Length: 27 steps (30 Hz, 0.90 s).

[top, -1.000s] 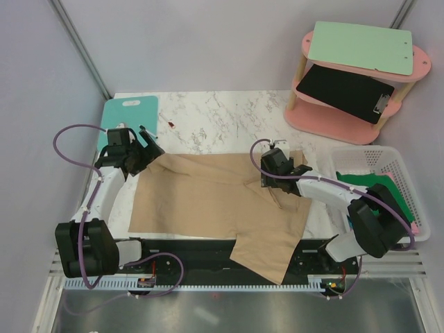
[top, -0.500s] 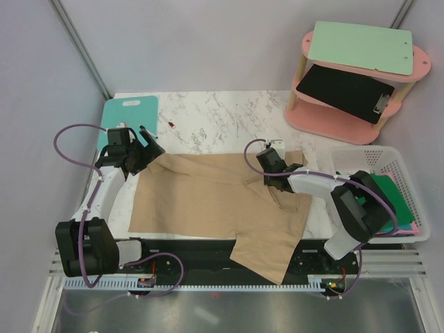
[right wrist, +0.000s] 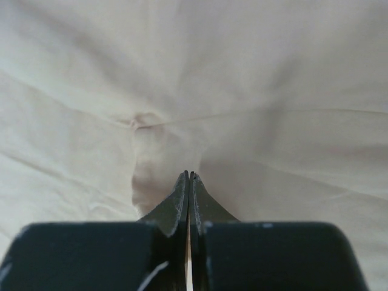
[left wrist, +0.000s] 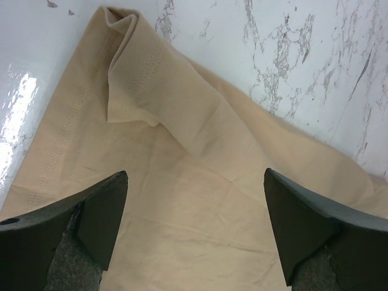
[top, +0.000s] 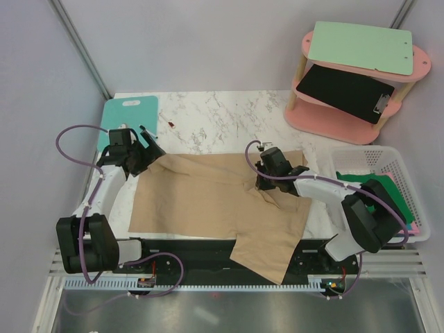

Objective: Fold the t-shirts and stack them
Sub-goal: Fold the flattened tshirt in 1/3 of the way

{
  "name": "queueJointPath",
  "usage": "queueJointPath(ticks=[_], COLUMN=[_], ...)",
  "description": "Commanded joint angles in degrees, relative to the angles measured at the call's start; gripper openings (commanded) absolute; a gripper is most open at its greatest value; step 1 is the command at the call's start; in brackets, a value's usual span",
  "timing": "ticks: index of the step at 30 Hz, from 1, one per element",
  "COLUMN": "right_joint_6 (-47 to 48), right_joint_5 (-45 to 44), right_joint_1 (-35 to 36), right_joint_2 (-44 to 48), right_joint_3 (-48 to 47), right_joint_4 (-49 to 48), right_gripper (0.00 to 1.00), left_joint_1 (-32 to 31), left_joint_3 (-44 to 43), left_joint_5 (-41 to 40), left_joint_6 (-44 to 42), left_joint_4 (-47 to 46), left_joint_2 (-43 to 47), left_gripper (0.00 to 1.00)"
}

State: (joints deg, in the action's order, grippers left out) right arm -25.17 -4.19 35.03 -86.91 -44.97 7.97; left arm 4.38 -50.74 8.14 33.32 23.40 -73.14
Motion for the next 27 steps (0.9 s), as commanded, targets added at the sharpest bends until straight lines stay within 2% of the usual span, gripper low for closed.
queueJointPath(ticks=[1, 11, 16, 21, 27], right_joint_6=[3.27, 6.27, 6.27, 4.78, 3.29], right_joint_5=[10.94, 16.93, 8.52, 2.08, -4.68], right_joint_1=[0.13, 0.13, -0.39, -2.50, -8.38], right_joint_2=[2.54, 6.14, 4.66, 0.18, -11.23], right_joint_3=[0.94, -1.43, -4.94, -7.50, -12.59], right_joint_4=[2.31, 5.39, 4.87, 1.80, 0.56], right_gripper=[0.00, 0.00, 0.00, 0.00, 0.00], left_joint_1=[0.01, 0.10, 0.01, 0.10, 0.10], left_joint_3=[0.47, 1.08, 1.08, 5.03, 10.31], left_joint_5=[0.03, -1.90, -3.66, -6.82, -7.97], left_joint_6=[-1.68, -0.80, -0.19, 0.25, 0.87], left_joint_4=[-2.13, -4.24, -5.64, -8.36, -12.85], left_joint_2=[-0.60, -4.11, -7.71, -6.93, -2.89], left_gripper=[1.00, 1.00, 1.00, 0.96, 0.93])
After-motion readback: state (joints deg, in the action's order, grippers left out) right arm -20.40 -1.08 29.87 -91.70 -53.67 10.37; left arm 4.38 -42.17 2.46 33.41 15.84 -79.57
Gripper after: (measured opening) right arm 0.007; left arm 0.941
